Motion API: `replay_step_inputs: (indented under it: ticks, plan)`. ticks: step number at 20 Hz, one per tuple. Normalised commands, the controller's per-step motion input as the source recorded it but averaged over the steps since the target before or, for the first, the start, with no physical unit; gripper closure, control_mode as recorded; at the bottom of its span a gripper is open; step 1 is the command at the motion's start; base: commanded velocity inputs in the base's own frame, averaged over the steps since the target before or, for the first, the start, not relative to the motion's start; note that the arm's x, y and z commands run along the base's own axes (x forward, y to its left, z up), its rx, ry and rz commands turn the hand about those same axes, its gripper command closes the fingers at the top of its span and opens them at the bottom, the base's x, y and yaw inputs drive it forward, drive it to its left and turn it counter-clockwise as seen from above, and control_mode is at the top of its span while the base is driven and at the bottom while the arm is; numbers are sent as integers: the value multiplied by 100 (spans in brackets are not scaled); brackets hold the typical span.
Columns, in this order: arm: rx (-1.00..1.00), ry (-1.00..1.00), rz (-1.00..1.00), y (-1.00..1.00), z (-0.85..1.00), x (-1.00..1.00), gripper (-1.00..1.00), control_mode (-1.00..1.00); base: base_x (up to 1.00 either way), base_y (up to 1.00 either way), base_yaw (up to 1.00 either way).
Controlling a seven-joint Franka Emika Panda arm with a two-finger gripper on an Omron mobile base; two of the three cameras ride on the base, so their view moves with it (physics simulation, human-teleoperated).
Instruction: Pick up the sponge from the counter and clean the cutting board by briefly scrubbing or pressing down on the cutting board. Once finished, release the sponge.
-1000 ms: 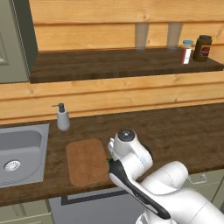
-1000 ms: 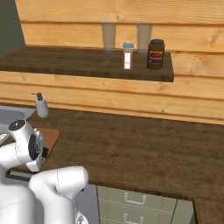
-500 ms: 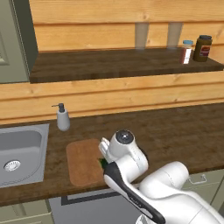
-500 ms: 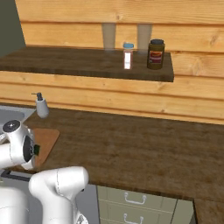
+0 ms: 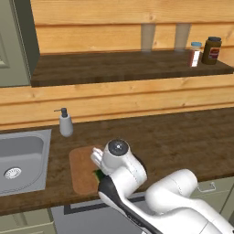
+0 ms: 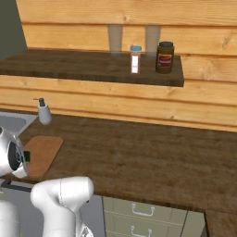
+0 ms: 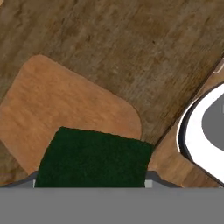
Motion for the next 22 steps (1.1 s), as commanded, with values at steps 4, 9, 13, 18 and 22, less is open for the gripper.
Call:
replay_step_inputs:
  ticks: [4,9,13,18,22]
  plan:
    - [-16,0,64,0,10,-4,100,-100,0,0,0]
    - [-25,-24,47,10,9,-13,100,-100,0,0,0]
    - [-12,-22,50,3,29,0,100,-100,0,0,0]
    - [0,-6,73,2,7,3,100,-100,0,0,0]
    - [-5,-6,81,14,1,9,100,-100,0,0,0]
